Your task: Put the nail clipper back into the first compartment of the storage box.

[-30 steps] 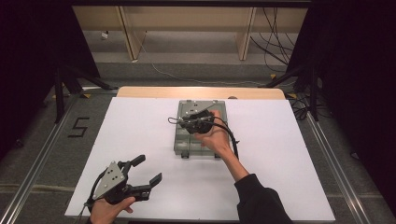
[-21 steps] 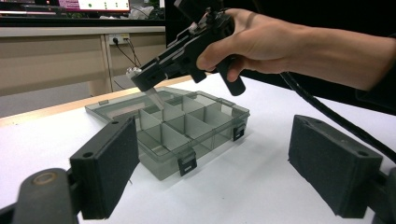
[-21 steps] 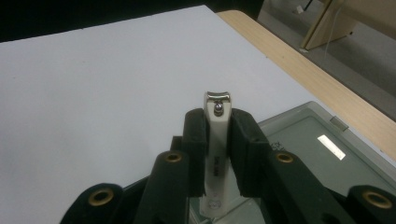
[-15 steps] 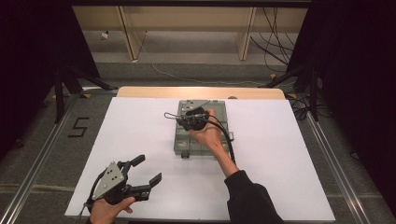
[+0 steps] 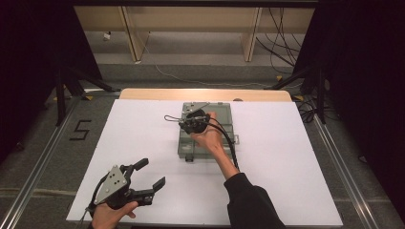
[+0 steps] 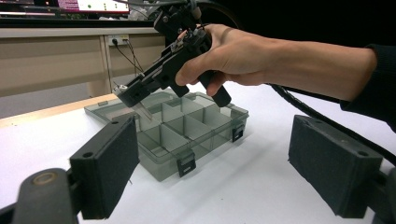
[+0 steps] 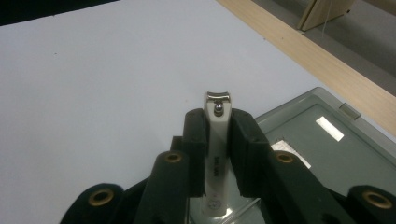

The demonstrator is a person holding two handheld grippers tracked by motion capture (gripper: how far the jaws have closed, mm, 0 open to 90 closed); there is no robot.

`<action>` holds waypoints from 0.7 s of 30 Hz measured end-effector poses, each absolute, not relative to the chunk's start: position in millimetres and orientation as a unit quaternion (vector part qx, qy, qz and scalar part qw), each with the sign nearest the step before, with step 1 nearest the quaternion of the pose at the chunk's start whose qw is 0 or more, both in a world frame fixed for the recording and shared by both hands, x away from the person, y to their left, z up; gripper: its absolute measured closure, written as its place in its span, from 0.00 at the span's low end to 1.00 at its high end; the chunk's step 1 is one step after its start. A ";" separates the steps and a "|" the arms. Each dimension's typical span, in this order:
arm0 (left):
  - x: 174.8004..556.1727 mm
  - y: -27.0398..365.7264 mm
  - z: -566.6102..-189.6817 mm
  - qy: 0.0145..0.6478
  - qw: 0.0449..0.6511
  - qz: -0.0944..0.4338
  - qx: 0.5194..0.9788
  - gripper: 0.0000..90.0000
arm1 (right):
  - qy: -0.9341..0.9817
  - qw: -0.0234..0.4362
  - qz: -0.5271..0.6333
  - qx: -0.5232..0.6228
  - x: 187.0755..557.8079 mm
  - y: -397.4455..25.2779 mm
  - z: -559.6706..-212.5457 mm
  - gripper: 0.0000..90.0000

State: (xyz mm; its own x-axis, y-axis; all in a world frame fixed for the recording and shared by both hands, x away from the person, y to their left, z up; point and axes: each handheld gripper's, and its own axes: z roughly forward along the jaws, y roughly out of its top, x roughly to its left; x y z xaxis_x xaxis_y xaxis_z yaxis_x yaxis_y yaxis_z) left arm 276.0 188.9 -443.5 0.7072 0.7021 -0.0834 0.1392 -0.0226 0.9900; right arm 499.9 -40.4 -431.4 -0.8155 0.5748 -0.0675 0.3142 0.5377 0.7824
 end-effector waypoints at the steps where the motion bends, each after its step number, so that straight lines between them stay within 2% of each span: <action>1: 276.1 189.0 -443.5 0.310 0.627 0.225 0.679 0.17 | 0.860 0.169 0.406 0.258 500.5 -39.8 -433.0 0.86; 21: 276.1 189.6 -442.9 0.308 0.627 0.226 0.679 0.17 | 0.871 0.165 0.380 0.263 504.5 -35.5 -444.5 0.86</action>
State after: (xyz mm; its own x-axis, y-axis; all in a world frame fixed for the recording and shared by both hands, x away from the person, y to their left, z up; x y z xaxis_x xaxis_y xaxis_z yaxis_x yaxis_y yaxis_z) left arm 276.1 189.6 -442.9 0.7087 0.7011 -0.0793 0.1340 -0.0235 0.9907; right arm 504.5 -35.5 -444.5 -0.8071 0.5841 -0.0866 0.3336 0.5721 0.7493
